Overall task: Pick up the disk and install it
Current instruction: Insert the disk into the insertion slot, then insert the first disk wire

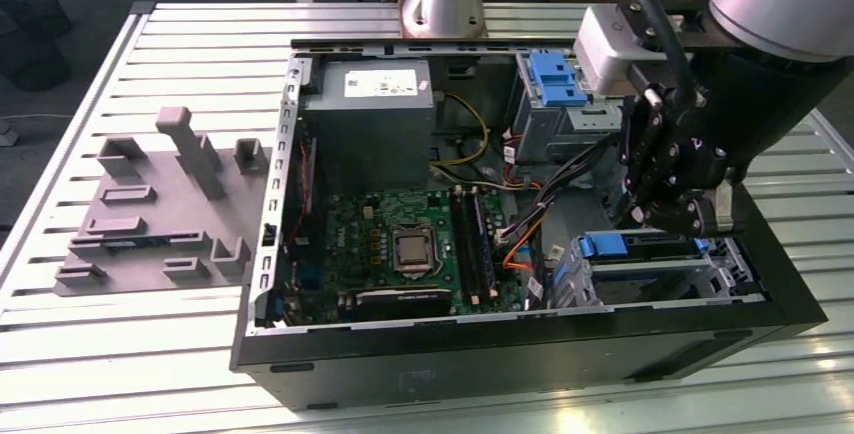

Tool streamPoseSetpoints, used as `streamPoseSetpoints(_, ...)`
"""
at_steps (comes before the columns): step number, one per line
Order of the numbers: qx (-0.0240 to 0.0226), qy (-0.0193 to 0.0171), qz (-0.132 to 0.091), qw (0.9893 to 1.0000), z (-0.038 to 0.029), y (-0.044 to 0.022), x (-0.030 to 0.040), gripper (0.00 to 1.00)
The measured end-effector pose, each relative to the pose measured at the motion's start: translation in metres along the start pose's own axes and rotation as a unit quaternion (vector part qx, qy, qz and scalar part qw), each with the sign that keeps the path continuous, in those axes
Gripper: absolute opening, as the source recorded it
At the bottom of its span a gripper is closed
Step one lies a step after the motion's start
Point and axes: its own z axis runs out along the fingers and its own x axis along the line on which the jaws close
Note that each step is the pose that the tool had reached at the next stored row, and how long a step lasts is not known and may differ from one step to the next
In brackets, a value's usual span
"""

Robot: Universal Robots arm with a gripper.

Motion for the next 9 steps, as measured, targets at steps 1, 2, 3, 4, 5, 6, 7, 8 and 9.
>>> streamPoseSetpoints(1,0.0000,0.0000,0.000,1.0000,0.0017,-0.0001,0.0000,0.11)
streamPoseSetpoints(2,0.0000,0.0000,0.000,1.0000,0.0036,-0.0001,0.0000,0.11)
streamPoseSetpoints(3,0.0000,0.0000,0.000,1.0000,0.0046,-0.0001,0.0000,0.11)
streamPoseSetpoints(4,0.0000,0.0001,0.000,1.0000,0.0045,-0.0001,0.0000,0.11)
streamPoseSetpoints(5,0.0000,0.0001,0.000,1.0000,0.0045,-0.0001,0.0000,0.11)
streamPoseSetpoints(6,0.0000,0.0001,0.000,1.0000,0.0046,-0.0001,0.0000,0.11)
streamPoseSetpoints(7,0.0000,0.0001,0.000,1.0000,0.0048,-0.0001,0.0000,0.11)
streamPoseSetpoints(8,0.0000,0.0001,0.000,1.0000,0.0049,-0.0001,0.0000,0.11)
streamPoseSetpoints(9,0.0000,0.0000,0.000,1.0000,0.0049,-0.0002,0.0000,0.11)
